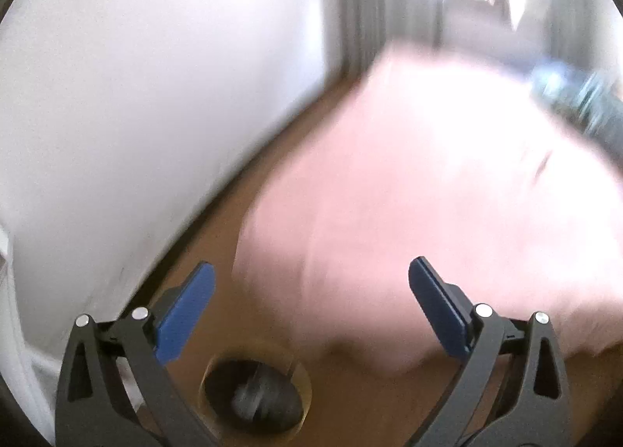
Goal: Collect trash
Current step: 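Move both open tools back toward the desk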
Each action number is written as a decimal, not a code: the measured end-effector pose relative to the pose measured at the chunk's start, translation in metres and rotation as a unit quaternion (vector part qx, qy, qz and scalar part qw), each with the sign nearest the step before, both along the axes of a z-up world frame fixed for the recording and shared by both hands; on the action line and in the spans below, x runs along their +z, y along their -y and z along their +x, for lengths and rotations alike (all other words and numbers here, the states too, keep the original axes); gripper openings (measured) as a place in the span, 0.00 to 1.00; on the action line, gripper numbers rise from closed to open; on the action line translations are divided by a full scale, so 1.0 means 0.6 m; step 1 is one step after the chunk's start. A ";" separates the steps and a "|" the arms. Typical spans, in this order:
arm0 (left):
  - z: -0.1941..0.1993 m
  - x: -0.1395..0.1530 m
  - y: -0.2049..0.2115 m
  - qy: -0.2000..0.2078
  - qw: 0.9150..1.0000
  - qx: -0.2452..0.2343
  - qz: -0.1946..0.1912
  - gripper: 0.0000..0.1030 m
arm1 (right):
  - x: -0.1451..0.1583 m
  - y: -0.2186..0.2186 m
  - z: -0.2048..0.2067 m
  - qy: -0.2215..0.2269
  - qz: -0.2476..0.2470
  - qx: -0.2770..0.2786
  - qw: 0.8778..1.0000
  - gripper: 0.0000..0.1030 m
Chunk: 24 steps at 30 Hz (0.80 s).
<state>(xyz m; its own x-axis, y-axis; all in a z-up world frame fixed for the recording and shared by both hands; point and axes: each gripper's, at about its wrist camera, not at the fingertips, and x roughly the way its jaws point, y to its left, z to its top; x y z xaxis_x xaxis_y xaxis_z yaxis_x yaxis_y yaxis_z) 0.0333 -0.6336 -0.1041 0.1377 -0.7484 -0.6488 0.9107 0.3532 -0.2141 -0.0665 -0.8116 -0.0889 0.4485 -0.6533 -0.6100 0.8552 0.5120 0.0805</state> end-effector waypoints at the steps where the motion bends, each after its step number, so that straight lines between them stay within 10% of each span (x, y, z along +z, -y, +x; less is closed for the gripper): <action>1: -0.002 0.036 -0.022 0.019 1.000 -0.001 -0.022 0.93 | 0.021 -0.017 -0.010 0.014 -0.034 0.002 0.999 0.94; 5: 0.030 0.154 -0.170 0.111 0.990 0.061 -0.069 0.94 | 0.045 -0.077 0.005 0.034 -0.052 0.048 0.997 0.93; 10: 0.128 0.189 -0.402 0.179 0.956 0.231 -0.021 0.94 | 0.041 -0.198 0.111 0.064 0.009 0.188 0.980 0.93; 13: 0.186 0.173 -0.563 0.178 0.917 0.354 0.030 0.94 | 0.051 -0.319 0.207 0.041 -0.014 0.277 0.960 0.93; 20: 0.263 0.111 -0.911 0.047 0.791 0.607 0.057 0.94 | 0.033 -0.610 0.381 -0.028 -0.040 0.429 0.902 0.93; 24: 0.291 0.077 -0.980 -0.012 0.775 0.630 0.048 0.94 | 0.008 -0.765 0.453 -0.067 -0.031 0.488 0.869 0.93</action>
<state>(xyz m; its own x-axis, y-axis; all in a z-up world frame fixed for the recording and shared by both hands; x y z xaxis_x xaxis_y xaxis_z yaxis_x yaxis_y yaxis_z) 0.2078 -0.0455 -0.0581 0.7068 0.0221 -0.7071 -0.1730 0.9746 -0.1425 0.2051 -0.3529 -0.0841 0.7353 -0.0342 -0.6769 0.0094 0.9991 -0.0402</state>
